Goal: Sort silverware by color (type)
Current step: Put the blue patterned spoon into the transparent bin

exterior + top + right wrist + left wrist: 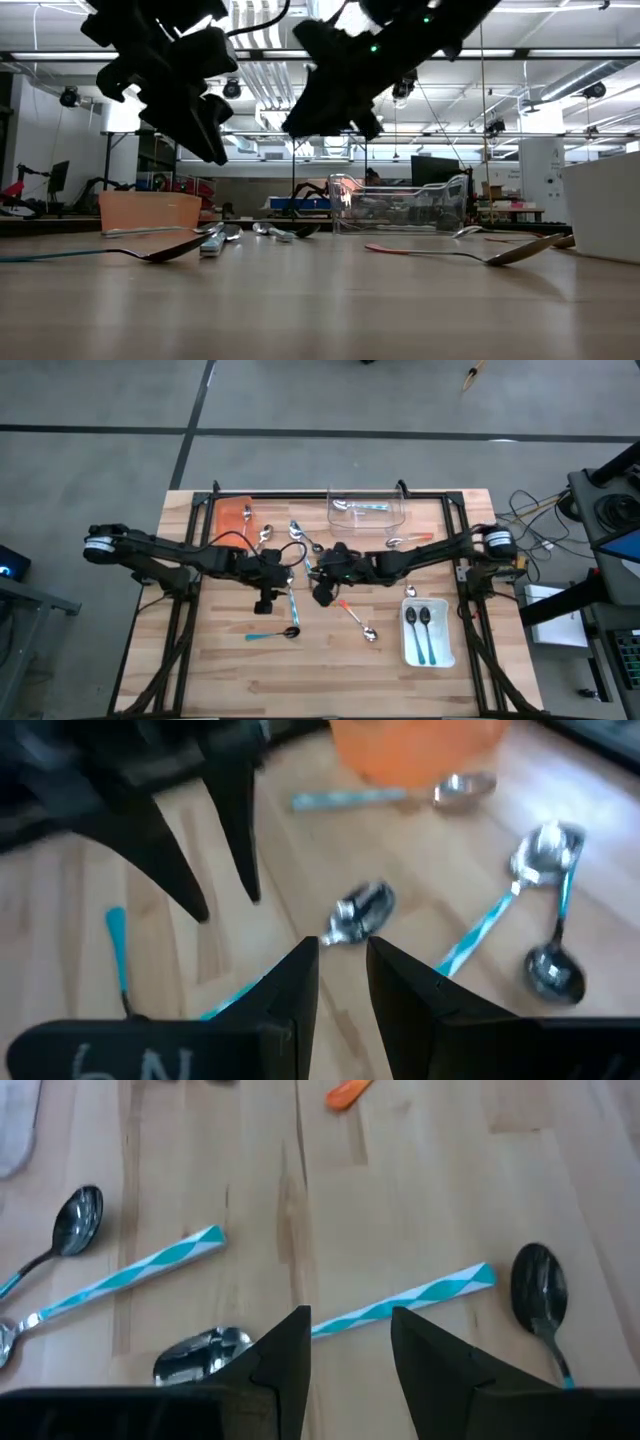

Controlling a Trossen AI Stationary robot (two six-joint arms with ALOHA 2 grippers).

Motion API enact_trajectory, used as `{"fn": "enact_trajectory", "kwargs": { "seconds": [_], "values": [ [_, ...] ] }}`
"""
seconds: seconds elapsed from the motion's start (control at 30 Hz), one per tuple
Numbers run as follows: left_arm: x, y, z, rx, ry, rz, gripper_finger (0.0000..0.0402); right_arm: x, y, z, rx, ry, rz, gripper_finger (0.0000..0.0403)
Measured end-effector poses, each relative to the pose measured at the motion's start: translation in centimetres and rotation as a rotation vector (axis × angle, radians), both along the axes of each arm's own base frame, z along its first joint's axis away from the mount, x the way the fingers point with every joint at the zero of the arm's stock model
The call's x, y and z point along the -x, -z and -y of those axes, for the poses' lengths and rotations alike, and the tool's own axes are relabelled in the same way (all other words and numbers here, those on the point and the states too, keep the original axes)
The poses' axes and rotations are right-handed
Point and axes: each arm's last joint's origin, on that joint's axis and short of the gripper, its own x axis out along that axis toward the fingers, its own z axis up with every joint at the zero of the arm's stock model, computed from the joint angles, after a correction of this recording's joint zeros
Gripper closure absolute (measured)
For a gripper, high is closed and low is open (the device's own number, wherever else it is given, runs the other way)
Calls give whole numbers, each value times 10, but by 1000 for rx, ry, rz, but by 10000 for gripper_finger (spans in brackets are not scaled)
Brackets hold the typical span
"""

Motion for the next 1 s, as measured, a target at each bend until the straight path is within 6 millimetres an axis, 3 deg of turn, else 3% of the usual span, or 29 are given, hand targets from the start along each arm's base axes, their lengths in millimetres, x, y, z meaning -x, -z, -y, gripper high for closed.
{"fn": "enact_trajectory", "kwargs": {
  "seconds": [0.3, 0.6, 1.0],
  "values": [
    [23, 22, -1, 56, -95, -97, 280, -40, -1, 1, -26, 29, -140, 323],
    [45, 43, -2, 108, -187, -155, 280, -62, 1, 2, -43, 55, -148, 323],
    [64, 46, -2, 153, -240, -92, 280, -77, 45, 2, -137, 138, -198, 323]
  ]
}}
